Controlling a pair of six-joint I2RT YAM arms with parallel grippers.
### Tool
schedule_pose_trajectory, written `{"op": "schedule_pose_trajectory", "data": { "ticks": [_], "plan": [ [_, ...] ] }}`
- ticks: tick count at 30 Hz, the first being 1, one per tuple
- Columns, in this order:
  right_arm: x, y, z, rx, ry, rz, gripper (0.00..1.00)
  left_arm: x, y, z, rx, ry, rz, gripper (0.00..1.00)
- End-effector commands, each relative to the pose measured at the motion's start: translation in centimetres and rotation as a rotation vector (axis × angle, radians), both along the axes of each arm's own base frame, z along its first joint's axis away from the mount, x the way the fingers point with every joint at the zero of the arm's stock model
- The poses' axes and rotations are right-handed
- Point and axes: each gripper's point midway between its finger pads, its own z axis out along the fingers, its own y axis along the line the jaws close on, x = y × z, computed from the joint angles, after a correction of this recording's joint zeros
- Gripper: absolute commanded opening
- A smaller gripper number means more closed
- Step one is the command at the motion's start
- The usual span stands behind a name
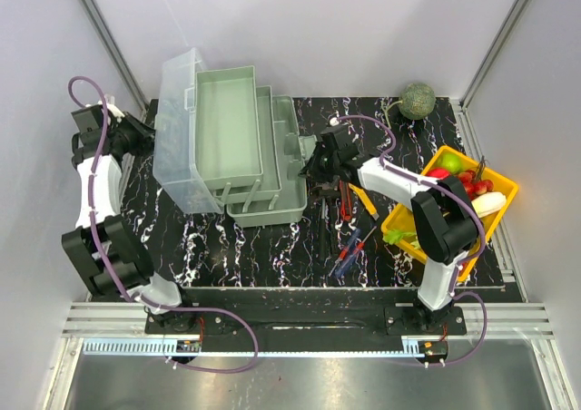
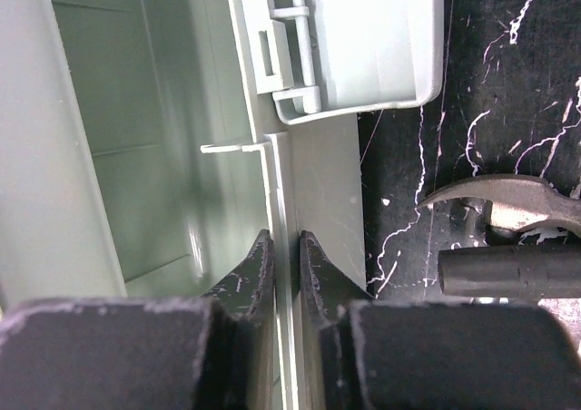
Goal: Pack the tool kit
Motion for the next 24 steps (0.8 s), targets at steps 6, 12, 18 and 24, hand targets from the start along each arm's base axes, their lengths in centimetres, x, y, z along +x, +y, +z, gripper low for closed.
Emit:
{"op": "schedule_pose_trajectory", "data": {
  "ticks": [6, 12, 18, 24],
  "plan": [
    [3.2, -1.4, 0.8, 0.069, 0.005, -0.187, 0.0, 5.2, 4.1, 2.2, 0.059, -0.109, 0.093, 0.27],
    [3.3, -2.0, 0.7, 0.079, 0.005, -0.198, 0.01, 5.0, 5.0, 0.0, 0.088, -0.068, 0.106, 0.53],
    [3.3, -1.8, 0.3, 0.089, 0.016, -0.191, 0.02, 4.1, 5.6, -1.7, 0.104, -0.043, 0.118, 0.62],
    [3.1, -1.7, -0.1, 0.102, 0.026, -0.191, 0.04, 3.5, 5.6, -5.3, 0.093, 0.026, 0.127, 0.6]
  ]
}}
